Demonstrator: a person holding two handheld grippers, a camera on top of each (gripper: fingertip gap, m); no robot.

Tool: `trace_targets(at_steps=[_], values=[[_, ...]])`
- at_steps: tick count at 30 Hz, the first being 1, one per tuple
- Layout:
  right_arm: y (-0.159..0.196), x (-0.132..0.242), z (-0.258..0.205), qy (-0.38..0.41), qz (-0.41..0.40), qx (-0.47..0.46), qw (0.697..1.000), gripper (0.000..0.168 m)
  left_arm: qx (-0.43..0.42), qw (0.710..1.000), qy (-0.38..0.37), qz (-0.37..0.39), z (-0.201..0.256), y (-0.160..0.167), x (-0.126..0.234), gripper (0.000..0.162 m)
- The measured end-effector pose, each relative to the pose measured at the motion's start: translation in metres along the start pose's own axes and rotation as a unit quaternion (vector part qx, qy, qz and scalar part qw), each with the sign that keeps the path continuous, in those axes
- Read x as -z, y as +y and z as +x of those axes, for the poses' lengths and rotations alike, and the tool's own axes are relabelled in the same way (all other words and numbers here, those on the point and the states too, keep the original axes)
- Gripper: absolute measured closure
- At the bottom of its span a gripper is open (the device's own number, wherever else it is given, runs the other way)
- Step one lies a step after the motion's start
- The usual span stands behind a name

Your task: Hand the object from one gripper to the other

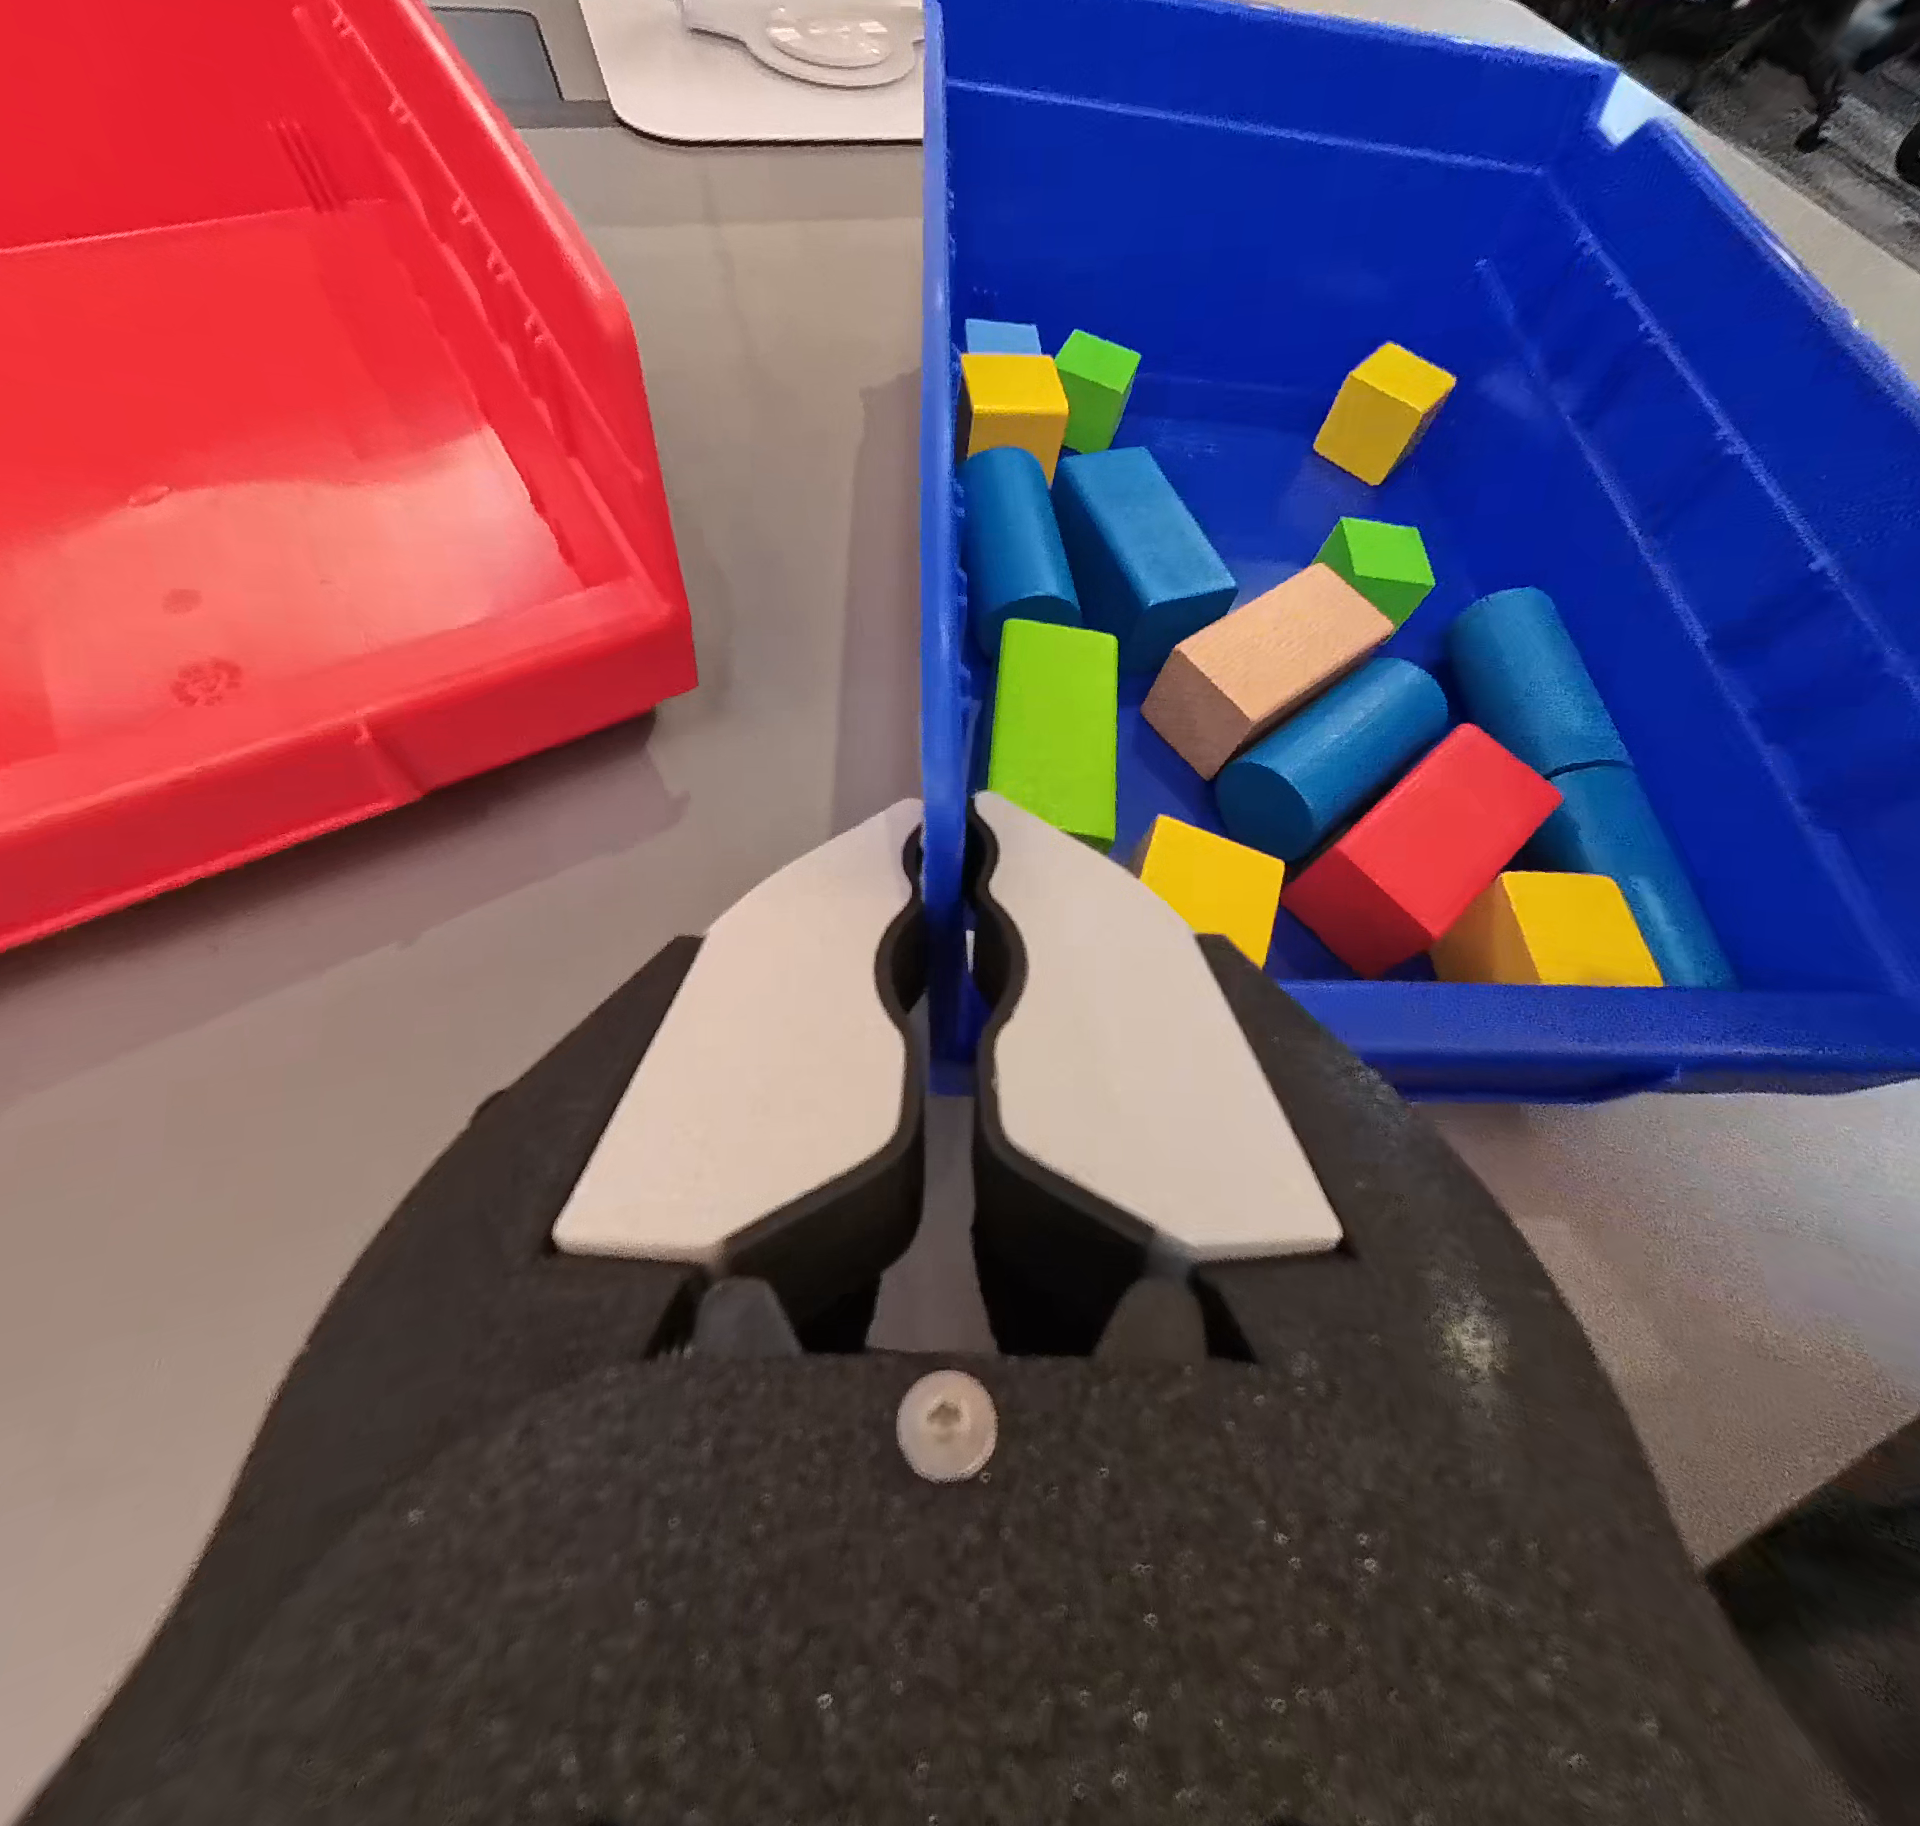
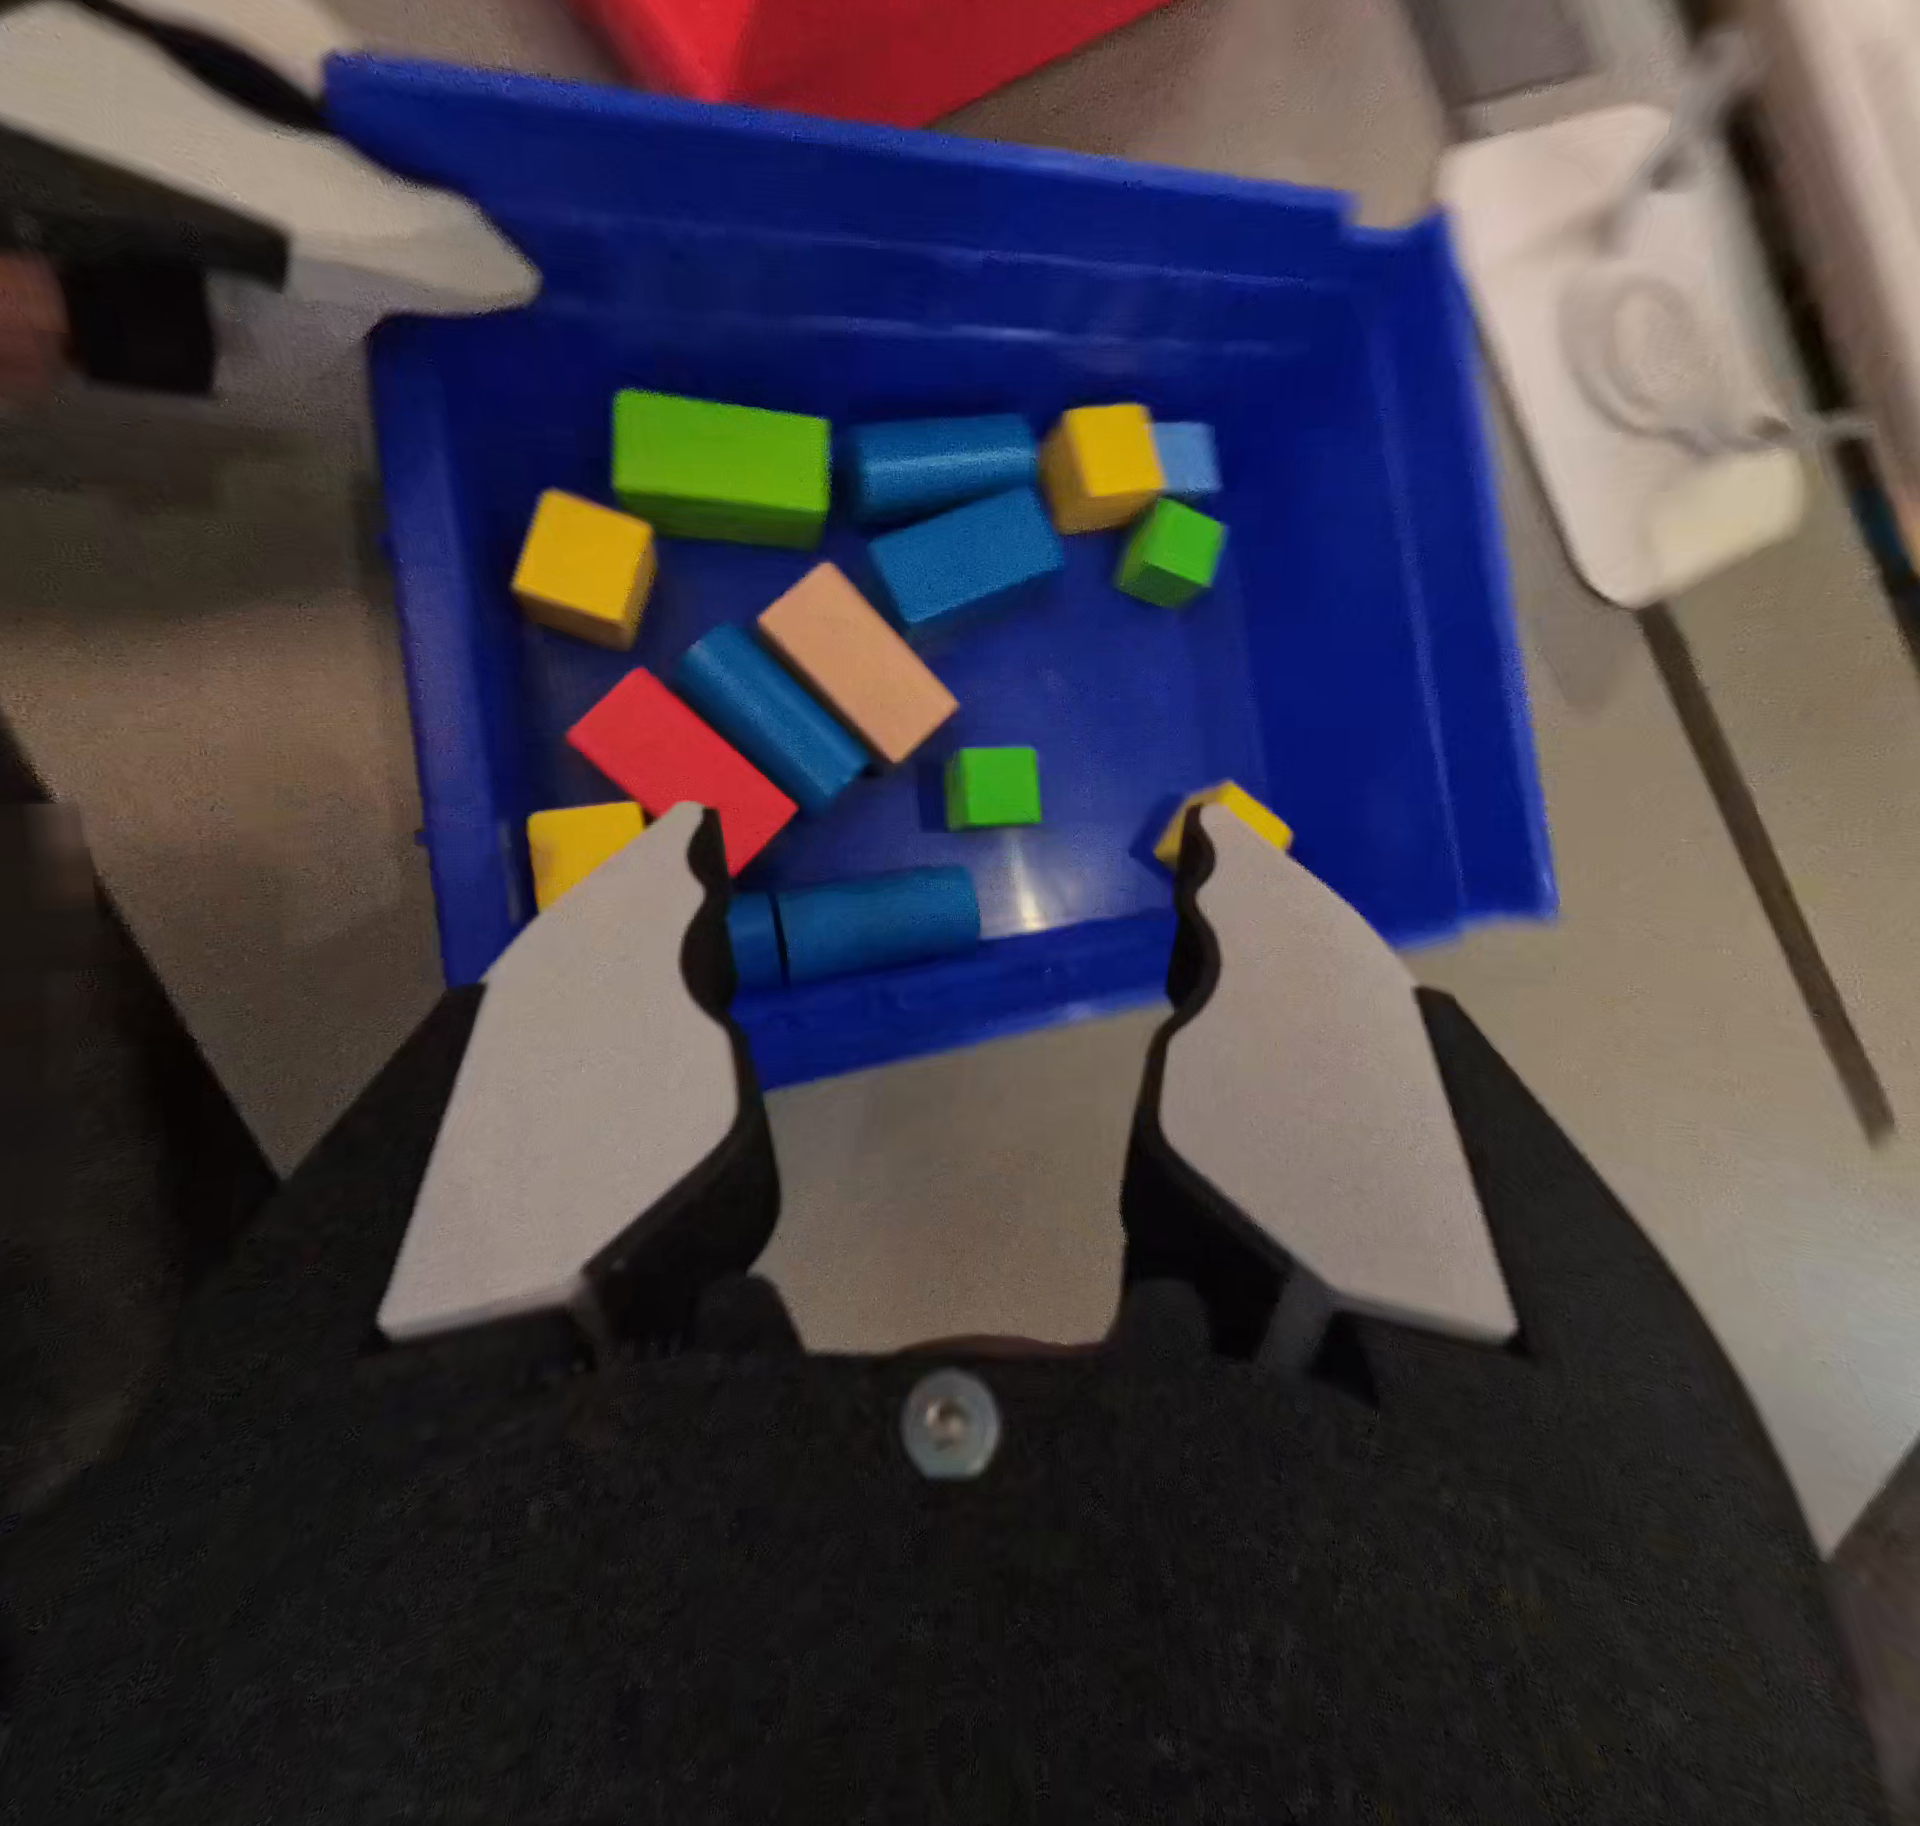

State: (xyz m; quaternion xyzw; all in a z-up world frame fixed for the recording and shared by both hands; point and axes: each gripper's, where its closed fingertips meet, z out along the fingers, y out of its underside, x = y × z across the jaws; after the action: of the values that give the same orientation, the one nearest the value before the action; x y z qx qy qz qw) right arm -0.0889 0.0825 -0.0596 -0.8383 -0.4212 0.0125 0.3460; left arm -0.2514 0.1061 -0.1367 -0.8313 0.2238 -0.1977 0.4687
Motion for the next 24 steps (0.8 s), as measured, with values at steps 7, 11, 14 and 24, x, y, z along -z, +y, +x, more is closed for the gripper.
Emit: trace_targets(at_steps=[7, 11, 14, 24], values=[[0.089, -0.009, -0.076, 0.064, 0.125, -0.346, 0.928, 0.103, -0.016, 1.0, -0.011, 0.001, 0.016, 0.004, 0.005, 0.159], [0.092, -0.023, -0.044, 0.188, 0.121, -0.366, 0.903, 0.147, -0.018, 0.999, -0.026, 0.01, 0.024, -0.011, -0.006, 0.158], [0.066, 0.0, 0.017, 0.269, 0.144, -0.343, 0.888, 0.164, -0.021, 0.997, -0.055, 0.045, 0.027, -0.067, -0.014, 0.159], [0.039, 0.056, 0.032, 0.317, 0.204, -0.318, 0.87, 0.165, -0.019, 0.994, -0.067, 0.088, 0.044, -0.092, 0.014, 0.159]])
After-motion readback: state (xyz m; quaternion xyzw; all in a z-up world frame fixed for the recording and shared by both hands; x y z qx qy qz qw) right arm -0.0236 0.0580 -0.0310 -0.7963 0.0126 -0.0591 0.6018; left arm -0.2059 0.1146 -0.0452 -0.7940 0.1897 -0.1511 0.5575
